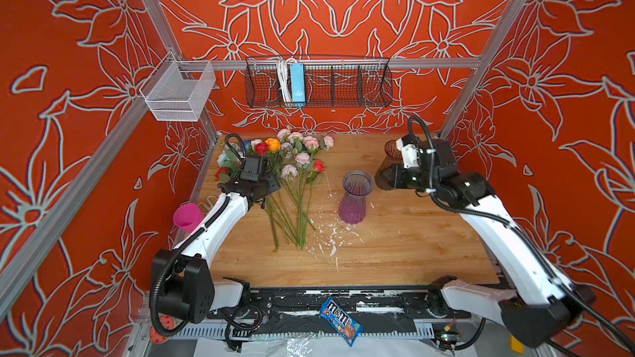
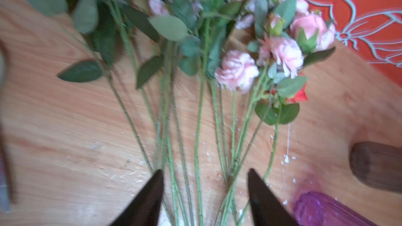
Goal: Arrange flowers in a vase
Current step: Place the vase at the center of the table, then pick up the flower from the flowers.
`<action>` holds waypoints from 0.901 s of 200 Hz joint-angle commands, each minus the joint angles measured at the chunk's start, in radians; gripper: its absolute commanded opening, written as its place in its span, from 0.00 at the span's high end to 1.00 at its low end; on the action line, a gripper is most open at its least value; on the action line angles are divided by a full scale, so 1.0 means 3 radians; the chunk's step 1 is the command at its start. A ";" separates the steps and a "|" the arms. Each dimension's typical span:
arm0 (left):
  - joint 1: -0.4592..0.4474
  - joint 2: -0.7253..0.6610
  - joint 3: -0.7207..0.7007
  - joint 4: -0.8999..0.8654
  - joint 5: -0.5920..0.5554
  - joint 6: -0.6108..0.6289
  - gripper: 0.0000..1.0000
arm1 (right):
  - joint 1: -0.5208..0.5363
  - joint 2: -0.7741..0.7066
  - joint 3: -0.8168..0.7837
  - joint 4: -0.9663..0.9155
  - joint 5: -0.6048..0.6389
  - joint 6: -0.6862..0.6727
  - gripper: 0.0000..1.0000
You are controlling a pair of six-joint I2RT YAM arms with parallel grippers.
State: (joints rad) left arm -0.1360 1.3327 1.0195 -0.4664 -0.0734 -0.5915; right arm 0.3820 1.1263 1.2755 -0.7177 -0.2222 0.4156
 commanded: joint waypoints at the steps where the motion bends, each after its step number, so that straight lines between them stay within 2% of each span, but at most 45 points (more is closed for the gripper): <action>1: -0.0011 0.0278 0.0079 0.0014 0.0406 -0.0036 0.52 | 0.0005 -0.0134 -0.0379 0.0297 0.0103 0.0066 0.69; 13: -0.0084 0.0463 0.0172 0.0000 0.0524 0.0001 0.52 | 0.0005 -0.0184 -0.0511 0.0349 0.0122 0.0082 0.70; 45: -0.0447 0.0801 0.0366 0.0086 0.0464 0.0183 0.46 | 0.0005 -0.0227 -0.0719 0.0439 0.0049 0.0077 0.70; 68: -0.0572 0.1180 0.0632 0.0011 0.0599 0.0267 0.46 | 0.0005 -0.0253 -0.0826 0.0501 0.0052 0.0064 0.70; 82: -0.0670 0.1369 0.0802 -0.0066 0.0540 0.0338 0.46 | 0.0005 -0.0281 -0.0877 0.0530 0.0069 0.0054 0.71; 132: -0.0794 0.1902 0.1336 -0.0403 0.0143 0.0548 0.57 | 0.0005 -0.0316 -0.1020 0.0599 0.0071 0.0059 0.72; 180: -0.0797 0.2258 0.1670 -0.0577 0.0083 0.0732 0.66 | 0.0005 -0.0310 -0.1045 0.0597 0.0096 0.0036 0.73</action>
State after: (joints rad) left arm -0.3740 1.9625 1.4689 -0.5640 -0.0074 -0.4072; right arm 0.3820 1.0412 0.9745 -0.5587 -0.2134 0.4263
